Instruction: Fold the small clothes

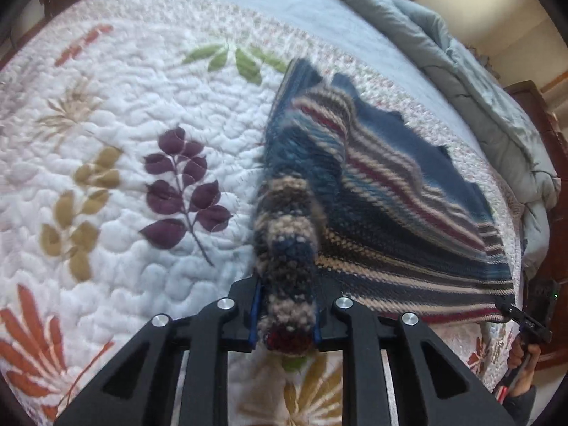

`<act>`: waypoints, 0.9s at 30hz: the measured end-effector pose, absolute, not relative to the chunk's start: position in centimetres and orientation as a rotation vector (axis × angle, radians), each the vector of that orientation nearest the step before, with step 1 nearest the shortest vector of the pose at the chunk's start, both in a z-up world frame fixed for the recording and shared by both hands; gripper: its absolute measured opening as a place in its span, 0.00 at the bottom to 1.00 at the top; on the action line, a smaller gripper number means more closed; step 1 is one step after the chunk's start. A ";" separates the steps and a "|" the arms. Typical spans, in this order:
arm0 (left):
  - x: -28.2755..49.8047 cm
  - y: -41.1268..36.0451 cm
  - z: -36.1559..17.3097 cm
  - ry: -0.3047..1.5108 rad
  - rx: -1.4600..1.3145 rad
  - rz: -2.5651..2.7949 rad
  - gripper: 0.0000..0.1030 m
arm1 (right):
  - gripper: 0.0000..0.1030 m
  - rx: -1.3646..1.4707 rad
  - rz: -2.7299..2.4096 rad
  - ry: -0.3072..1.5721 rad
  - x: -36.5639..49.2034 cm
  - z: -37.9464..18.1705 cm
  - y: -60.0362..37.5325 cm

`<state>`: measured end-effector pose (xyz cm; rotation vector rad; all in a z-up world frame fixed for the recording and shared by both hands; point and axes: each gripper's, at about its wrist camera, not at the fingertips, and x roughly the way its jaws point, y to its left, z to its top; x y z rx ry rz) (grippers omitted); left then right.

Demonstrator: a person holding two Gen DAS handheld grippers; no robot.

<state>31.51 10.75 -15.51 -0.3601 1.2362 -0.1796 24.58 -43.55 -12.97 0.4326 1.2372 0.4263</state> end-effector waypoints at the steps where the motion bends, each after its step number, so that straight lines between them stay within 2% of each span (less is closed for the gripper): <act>1: 31.0 10.8 -14.7 1.225 -0.361 -0.187 0.20 | 0.18 0.424 0.431 1.235 24.0 -12.4 -43.6; 10: 23.4 8.0 -12.6 1.276 -0.352 -0.271 0.20 | 0.17 0.347 0.420 1.251 16.4 -9.0 -46.2; 19: 13.1 4.5 -11.9 1.295 -0.233 -0.324 0.20 | 0.17 0.314 0.359 1.313 4.9 -9.2 -48.8; 23: 11.2 4.0 -13.5 1.320 -0.225 -0.309 0.21 | 0.18 0.334 0.325 1.308 2.3 -10.8 -49.2; 27: 12.0 4.0 -16.9 1.366 -0.266 -0.248 0.22 | 0.19 0.403 0.281 1.345 3.1 -15.2 -50.1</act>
